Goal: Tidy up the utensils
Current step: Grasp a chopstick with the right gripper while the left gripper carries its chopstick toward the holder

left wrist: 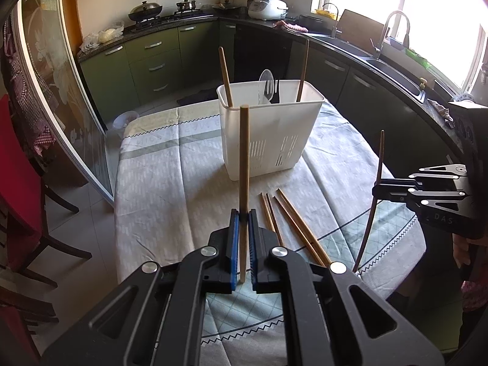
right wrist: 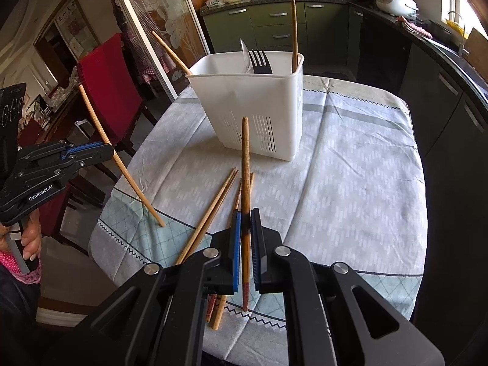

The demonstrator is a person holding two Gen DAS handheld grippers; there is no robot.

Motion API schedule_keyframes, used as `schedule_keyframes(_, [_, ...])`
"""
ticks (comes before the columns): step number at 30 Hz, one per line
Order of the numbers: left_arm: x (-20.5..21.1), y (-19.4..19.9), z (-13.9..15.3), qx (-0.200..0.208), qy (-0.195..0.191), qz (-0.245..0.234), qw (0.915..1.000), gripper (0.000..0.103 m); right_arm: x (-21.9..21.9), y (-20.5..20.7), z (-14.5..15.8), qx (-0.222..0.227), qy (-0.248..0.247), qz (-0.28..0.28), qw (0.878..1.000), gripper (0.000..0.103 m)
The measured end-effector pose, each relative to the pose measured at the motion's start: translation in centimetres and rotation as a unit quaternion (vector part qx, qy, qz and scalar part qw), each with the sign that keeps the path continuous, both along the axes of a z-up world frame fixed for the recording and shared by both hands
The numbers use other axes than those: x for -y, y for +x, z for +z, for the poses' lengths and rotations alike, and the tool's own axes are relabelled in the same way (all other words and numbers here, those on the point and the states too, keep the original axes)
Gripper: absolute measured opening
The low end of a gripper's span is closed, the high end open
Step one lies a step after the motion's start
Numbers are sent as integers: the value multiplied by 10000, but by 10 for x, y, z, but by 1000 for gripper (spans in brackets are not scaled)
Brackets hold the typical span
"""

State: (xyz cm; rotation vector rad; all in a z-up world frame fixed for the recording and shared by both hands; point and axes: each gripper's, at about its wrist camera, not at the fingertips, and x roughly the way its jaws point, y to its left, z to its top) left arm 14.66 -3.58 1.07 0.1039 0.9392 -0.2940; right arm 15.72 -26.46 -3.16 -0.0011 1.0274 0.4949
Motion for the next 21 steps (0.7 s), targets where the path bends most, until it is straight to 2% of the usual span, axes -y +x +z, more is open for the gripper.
schedule_keyframes(7, [5,2,5,36,10,-44,10000,6,3,-1,9,123,97,-6,9999,7])
schedule_keyframes(13, [13,3,23,176,-73,-162,9997,6,8,-2,29,320,219,-14,9992,7])
schedule_keyframes(18, [22,7,50,308,-240,-300,9988,6,15,0,50,482,343,-36,9982,7])
schedule_keyframes(21, [25,10,80,621,-327,-313,9970,6,20,1,67,656,396,-86,9970,7])
